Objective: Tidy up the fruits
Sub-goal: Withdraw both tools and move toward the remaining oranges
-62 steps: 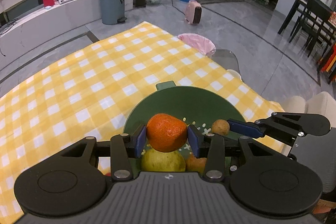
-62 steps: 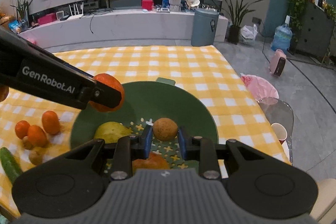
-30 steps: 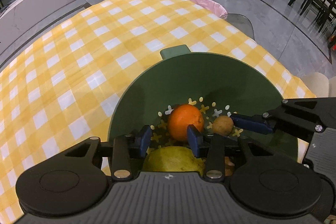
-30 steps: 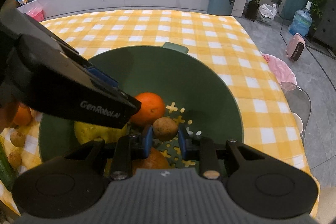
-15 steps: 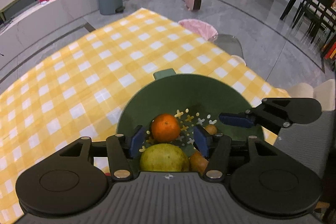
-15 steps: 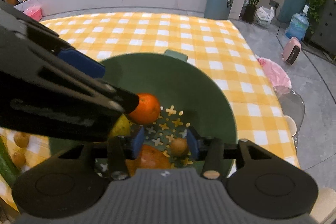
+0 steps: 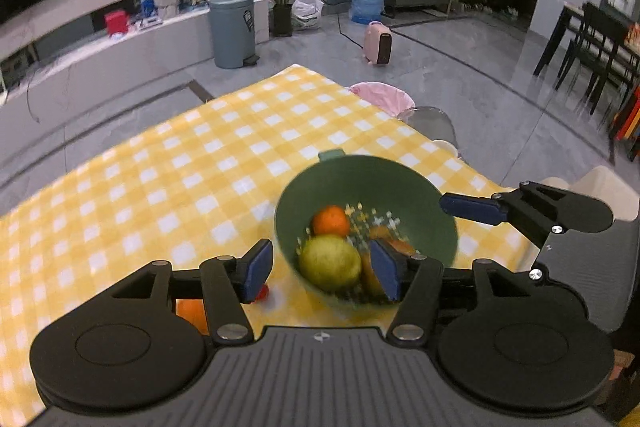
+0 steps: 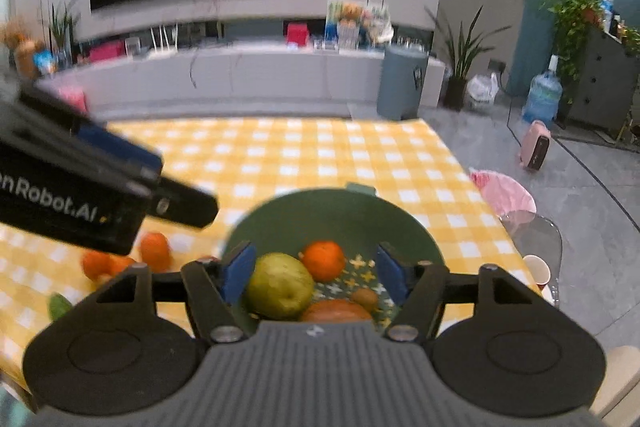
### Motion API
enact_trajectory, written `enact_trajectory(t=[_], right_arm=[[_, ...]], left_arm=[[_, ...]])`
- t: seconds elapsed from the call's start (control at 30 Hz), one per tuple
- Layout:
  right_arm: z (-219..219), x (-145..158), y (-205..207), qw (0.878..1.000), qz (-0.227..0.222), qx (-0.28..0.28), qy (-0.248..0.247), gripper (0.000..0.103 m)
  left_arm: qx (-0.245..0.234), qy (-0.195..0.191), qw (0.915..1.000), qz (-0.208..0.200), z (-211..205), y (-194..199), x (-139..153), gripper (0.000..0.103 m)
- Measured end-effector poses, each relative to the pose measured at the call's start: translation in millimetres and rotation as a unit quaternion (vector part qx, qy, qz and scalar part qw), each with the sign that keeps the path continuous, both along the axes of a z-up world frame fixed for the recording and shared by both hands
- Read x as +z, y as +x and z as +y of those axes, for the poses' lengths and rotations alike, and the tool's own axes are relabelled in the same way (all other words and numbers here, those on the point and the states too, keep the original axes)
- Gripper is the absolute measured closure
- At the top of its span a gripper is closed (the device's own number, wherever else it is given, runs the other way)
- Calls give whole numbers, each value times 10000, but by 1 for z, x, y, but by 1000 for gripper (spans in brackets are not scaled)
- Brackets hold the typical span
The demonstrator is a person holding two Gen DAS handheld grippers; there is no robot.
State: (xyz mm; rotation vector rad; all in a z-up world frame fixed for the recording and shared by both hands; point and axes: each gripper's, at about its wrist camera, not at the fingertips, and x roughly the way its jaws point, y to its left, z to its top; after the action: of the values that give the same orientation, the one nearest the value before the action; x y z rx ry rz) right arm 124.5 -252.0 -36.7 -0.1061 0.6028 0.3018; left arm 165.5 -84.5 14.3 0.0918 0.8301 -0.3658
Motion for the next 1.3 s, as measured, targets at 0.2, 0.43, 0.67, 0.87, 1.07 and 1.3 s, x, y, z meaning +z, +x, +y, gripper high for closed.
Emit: enact_trajectory(t=[0.2,0.43,0.67,0.87,1.07,1.3], right_arm=[[15,2,-41,9992,-109,-75,375,37],[42,-6,-69,9990,10,126,418,37],[63,-16,-83,9977,298,196,577,37],[77,-25,-87,9971,560,206,476,38],[83,-33,-80,9969,666,140,392,46],[91,-49,-66,9948,909,191,428,53]], left_arm=[[206,-47,9998,-53,34,-35,3,37],[516,-424,9972,-334,74,-71,2,36],[759,-645,9947,-260,106,-86,-11,36],[1012,-915,9906,-133,130,-88,-24,36],[1195,-1101,9867,88,150,-81,-41,36],[1428,-1076,9832,371,162,-70,-63,36]])
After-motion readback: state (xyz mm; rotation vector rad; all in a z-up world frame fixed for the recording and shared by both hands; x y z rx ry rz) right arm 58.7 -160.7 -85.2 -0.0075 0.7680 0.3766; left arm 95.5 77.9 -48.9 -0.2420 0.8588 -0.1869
